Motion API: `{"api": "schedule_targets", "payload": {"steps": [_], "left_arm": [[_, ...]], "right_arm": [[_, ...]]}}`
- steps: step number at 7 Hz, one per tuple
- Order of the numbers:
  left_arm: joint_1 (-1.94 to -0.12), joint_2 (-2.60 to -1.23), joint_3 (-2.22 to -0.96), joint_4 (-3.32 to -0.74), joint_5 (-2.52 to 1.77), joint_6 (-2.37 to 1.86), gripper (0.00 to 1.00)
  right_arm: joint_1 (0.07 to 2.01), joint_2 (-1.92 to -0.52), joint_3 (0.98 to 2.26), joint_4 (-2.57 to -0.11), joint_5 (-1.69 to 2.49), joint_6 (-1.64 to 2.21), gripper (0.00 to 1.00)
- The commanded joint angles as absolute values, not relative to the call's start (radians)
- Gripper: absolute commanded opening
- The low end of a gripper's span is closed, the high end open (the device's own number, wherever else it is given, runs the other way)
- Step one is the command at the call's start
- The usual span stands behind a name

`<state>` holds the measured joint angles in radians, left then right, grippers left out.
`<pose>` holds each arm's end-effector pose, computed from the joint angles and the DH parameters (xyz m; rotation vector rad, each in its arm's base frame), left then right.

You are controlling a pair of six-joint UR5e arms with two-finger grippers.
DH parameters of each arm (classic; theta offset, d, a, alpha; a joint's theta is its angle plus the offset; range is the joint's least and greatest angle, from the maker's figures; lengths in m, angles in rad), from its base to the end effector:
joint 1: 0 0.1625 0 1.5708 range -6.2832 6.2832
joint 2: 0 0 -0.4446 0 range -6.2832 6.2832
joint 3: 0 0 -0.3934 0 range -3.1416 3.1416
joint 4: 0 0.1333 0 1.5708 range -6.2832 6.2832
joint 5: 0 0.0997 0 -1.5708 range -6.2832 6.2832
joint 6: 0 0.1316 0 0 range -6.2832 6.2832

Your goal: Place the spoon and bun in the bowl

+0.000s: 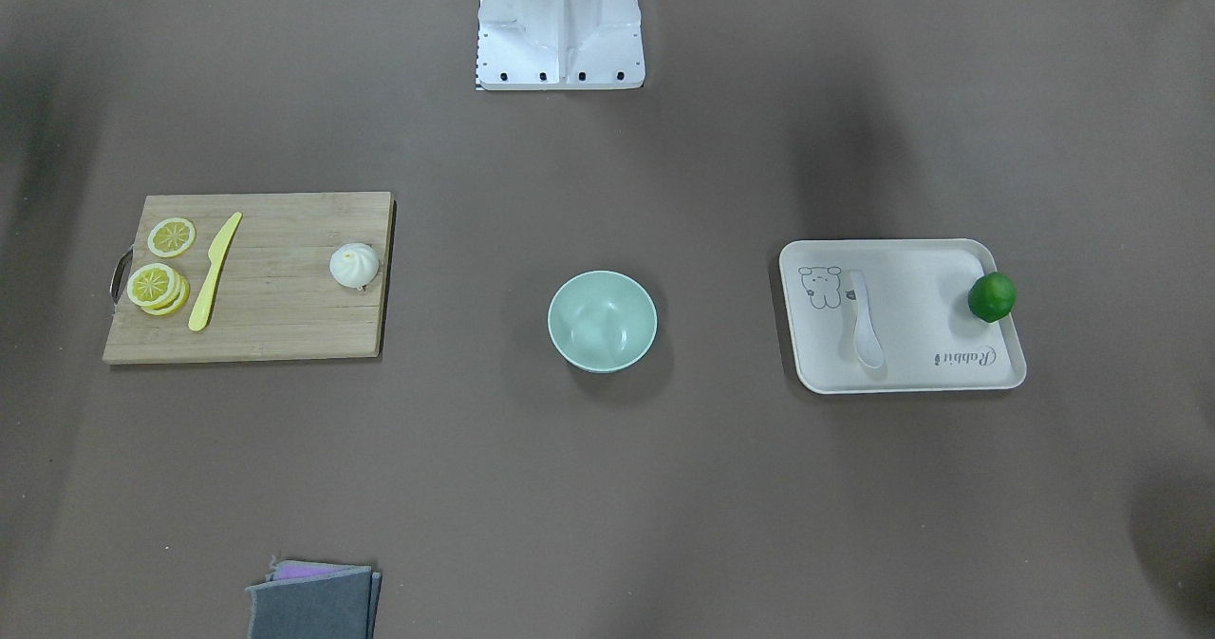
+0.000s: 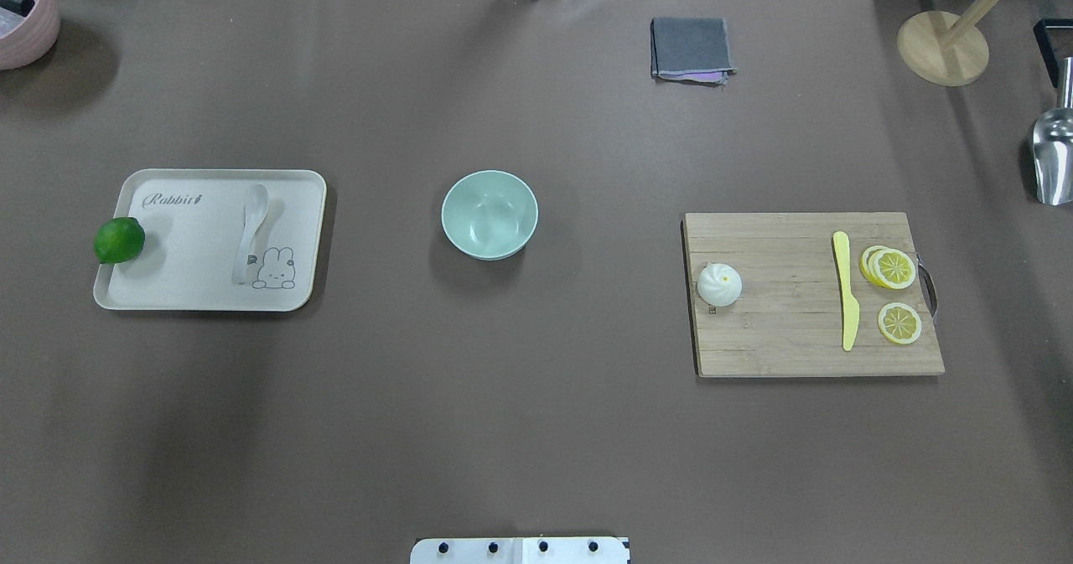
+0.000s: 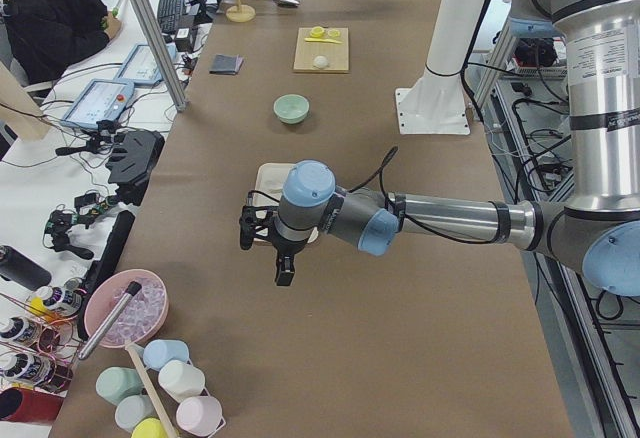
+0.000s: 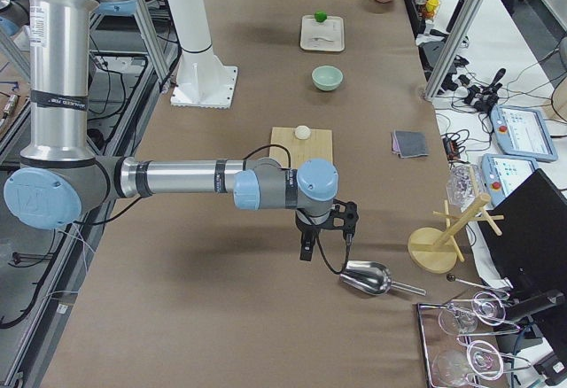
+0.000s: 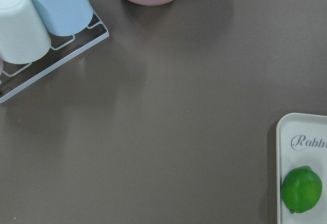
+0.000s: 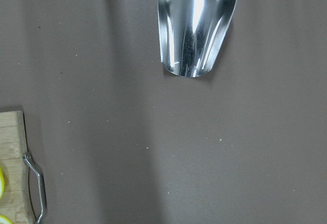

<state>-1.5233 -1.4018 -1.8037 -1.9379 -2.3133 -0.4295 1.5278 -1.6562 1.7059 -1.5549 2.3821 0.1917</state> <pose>-0.0230 -0.4505 0.6221 0.2268 0.8077 -0.1994 0.0180 -0.4616 0.6698 -0.0334 -0.8131 0.1138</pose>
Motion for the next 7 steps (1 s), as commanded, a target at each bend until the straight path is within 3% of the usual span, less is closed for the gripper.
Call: {"api": "schedule_targets", "payload": {"steps": [1, 7], "left_arm": [[-1.523, -1.405, -1.802, -1.933, -2.318, -0.431, 0.98], [-1.525, -1.407, -1.798, -1.936, -2.312, -0.433, 0.98]], "right_arm": [[1.528, -1.661, 1.706, -1.549, 2.388, 0.192, 1.00], [1.528, -1.663, 1.709, -1.543, 2.396, 0.192, 1.00]]}}
